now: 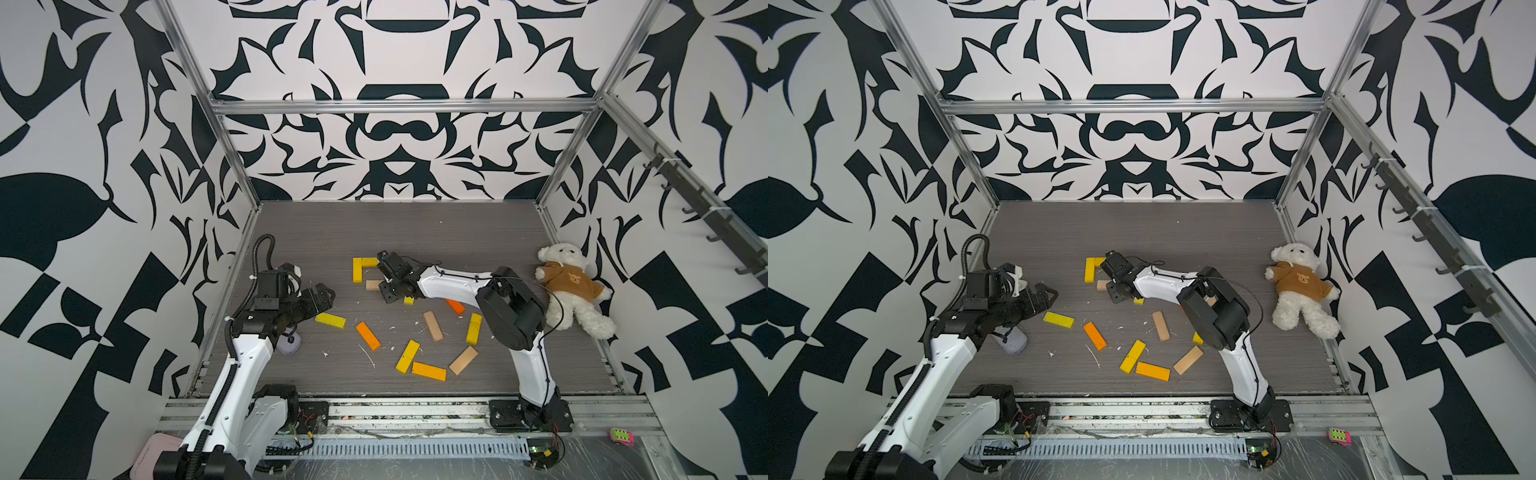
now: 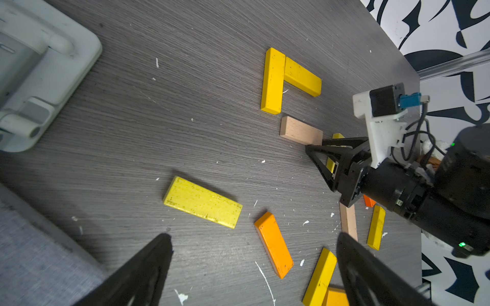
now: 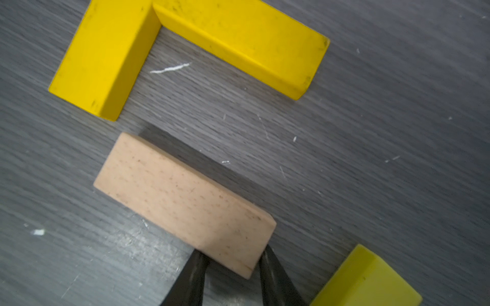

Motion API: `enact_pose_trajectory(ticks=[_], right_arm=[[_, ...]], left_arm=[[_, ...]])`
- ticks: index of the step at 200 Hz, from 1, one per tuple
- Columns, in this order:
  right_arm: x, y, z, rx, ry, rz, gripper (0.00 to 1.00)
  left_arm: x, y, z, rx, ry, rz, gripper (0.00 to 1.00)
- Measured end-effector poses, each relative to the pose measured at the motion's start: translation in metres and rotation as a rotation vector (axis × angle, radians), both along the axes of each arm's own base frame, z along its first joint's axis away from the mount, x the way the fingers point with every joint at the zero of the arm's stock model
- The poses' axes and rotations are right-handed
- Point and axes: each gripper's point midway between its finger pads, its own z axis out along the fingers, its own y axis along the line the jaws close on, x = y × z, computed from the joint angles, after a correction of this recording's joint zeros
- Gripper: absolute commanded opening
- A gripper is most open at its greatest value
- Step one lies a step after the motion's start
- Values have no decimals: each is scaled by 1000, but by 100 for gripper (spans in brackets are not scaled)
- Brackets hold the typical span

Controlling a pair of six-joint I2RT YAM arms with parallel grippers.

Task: Assemble the number 8 with building blocks
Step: Assemble the building block at the center of the board.

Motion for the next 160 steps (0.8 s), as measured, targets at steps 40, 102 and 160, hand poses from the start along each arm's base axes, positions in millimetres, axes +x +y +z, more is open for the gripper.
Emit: enact_pose_trajectory(ticks=[40, 102, 160], right_arm=[[1, 2, 0, 3, -1, 5, 38], [5, 8, 0, 17, 0, -1, 48], [6, 7, -1, 31, 9, -25, 50]], left_arm=[[0, 0, 0, -2, -2, -1, 99], [1, 0, 1, -2, -6, -2, 99], [1, -1, 1, -4, -6, -3, 99]])
